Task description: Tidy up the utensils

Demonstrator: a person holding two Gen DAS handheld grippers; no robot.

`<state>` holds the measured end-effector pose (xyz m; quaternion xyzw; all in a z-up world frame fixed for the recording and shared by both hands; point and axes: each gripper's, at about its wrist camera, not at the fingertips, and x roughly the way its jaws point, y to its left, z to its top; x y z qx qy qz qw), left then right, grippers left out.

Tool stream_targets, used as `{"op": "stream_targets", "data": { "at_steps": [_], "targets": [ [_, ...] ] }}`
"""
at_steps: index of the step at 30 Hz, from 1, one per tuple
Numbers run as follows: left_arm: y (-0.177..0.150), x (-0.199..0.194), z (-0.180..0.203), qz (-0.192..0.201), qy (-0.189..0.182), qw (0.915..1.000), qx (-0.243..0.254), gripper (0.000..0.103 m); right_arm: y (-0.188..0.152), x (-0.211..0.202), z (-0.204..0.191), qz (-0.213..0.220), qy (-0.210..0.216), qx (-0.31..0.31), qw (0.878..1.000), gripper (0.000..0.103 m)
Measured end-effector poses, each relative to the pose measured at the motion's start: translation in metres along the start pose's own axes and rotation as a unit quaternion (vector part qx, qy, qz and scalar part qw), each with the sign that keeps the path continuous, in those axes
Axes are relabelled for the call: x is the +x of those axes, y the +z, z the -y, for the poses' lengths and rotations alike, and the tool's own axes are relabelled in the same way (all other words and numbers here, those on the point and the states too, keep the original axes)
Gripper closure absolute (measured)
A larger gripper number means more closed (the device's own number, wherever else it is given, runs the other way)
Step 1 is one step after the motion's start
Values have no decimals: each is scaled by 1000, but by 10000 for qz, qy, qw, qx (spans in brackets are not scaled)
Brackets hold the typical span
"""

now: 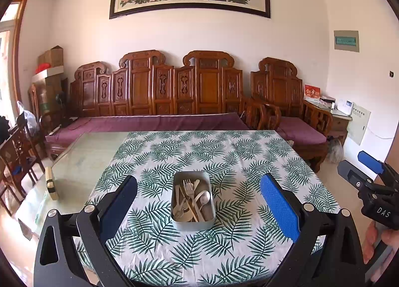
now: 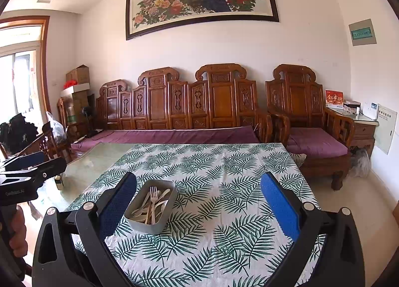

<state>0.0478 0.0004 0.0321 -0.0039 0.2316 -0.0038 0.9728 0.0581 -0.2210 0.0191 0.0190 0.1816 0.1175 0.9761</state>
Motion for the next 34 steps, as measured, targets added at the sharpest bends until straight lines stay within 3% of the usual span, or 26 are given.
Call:
{"op": "stream_targets", "data": {
  "at_steps": [34],
  "targets": [
    [2,-3,3,35,-32,10000,14,8,0,-1,-1,7,1,6,10000,3]
  ]
}}
